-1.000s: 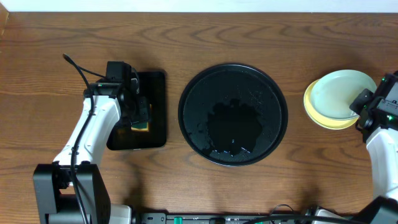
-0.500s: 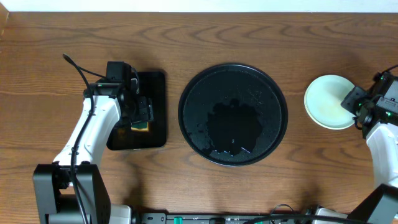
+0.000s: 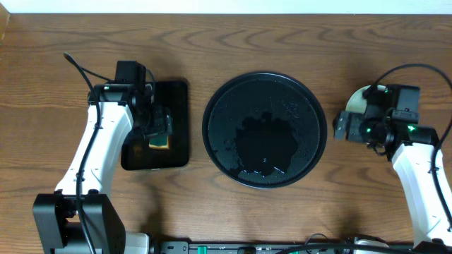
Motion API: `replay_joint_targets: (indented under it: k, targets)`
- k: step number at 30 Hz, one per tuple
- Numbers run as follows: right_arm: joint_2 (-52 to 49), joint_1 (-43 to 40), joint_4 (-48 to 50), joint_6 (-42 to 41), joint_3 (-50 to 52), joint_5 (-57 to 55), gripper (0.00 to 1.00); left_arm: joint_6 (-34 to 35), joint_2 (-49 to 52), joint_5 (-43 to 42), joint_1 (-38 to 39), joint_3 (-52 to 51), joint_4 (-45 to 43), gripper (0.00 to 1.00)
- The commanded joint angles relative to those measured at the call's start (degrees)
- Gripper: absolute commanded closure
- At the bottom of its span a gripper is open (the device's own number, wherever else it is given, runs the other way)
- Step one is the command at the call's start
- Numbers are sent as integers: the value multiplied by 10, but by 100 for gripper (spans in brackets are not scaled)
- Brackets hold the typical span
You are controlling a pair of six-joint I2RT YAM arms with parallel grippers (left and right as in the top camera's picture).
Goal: Clean dirty plates on tray and stack at the side
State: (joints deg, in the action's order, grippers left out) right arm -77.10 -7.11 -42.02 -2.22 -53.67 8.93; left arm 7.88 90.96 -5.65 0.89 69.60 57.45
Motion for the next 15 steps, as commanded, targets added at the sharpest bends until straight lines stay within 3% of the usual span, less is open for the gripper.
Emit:
replay_joint_targets:
  k: [1, 7, 15]
  targets:
    - [4, 6, -29, 17, -7, 3, 1, -3, -14, 7, 1, 3, 17, 15]
    - [49, 9, -64, 32, 8, 6, 1, -3, -92, 7, 1, -51, -6, 15]
    - [231, 35, -13, 31, 93, 3, 1, -3, -345, 7, 1, -204, -113, 15]
